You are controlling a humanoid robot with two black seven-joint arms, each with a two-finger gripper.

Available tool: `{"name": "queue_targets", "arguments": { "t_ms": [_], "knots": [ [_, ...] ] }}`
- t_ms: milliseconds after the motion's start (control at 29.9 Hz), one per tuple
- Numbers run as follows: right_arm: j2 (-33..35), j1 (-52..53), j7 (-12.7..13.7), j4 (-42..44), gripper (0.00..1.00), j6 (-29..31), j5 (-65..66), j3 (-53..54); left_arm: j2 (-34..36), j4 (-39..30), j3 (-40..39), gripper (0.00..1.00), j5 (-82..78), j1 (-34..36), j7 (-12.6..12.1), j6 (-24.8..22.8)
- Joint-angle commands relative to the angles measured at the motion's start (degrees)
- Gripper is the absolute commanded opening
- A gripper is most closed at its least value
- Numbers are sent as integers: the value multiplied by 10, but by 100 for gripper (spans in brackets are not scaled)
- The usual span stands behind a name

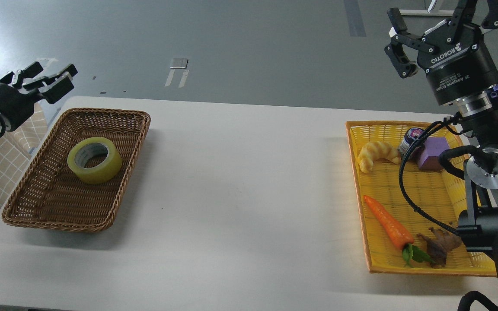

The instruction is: Place and transfer tape with both arms

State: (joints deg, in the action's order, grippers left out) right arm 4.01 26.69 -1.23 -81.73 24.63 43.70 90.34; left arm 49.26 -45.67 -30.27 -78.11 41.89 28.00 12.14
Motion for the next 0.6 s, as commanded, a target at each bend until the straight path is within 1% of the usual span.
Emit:
{"name": "queue_targets", "arguments": {
  "t_ms": [0, 33, 100, 134, 167, 234, 301, 334, 368, 434, 501, 535, 568],
  "knots": [
    [2, 10, 0, 3, 100, 1, 1, -2, -19, -2, -2, 97, 136, 52, 0, -66],
    [2, 13, 0, 3, 100, 2, 1, -2, -25, -2, -2, 98, 161, 64, 0, -80],
    [3, 23, 1, 3, 100, 2, 1, -2, -43, -2, -2, 98, 245, 96, 0, -135],
    [3, 25, 2, 4, 100, 2, 1, -2, -44, -2, -2, 98, 262, 103, 0, -147],
    [3, 27, 2, 4, 100, 4, 1, -2, -48, -2, -3, 98, 287, 115, 0, -170],
    [3, 27, 3, 4, 100, 6, 1, -3, -52, -3, -5, 98, 306, 122, 0, -193],
    [4, 34, 3, 8, 100, 7, 1, -17, -81, -3, -7, 98, 341, 130, 0, -248],
    [4, 39, 3, 10, 100, 7, 1, -23, -89, -3, -8, 98, 350, 132, 0, -264],
    [5, 49, 3, 22, 100, 7, 2, -30, -101, -4, -13, 98, 376, 140, 0, -299],
    [4, 58, 3, 39, 100, 7, 1, -32, -110, -6, -27, 98, 411, 145, 0, -330],
    [4, 82, 3, 71, 100, 8, 1, -32, -130, -8, -63, 98, 485, 148, 0, -366],
    [4, 85, 3, 76, 100, 8, 1, -32, -134, -9, -70, 98, 501, 148, 0, -372],
    [5, 92, 3, 84, 100, 8, 1, -32, -140, -13, -84, 98, 520, 147, -7, -382]
  ]
}}
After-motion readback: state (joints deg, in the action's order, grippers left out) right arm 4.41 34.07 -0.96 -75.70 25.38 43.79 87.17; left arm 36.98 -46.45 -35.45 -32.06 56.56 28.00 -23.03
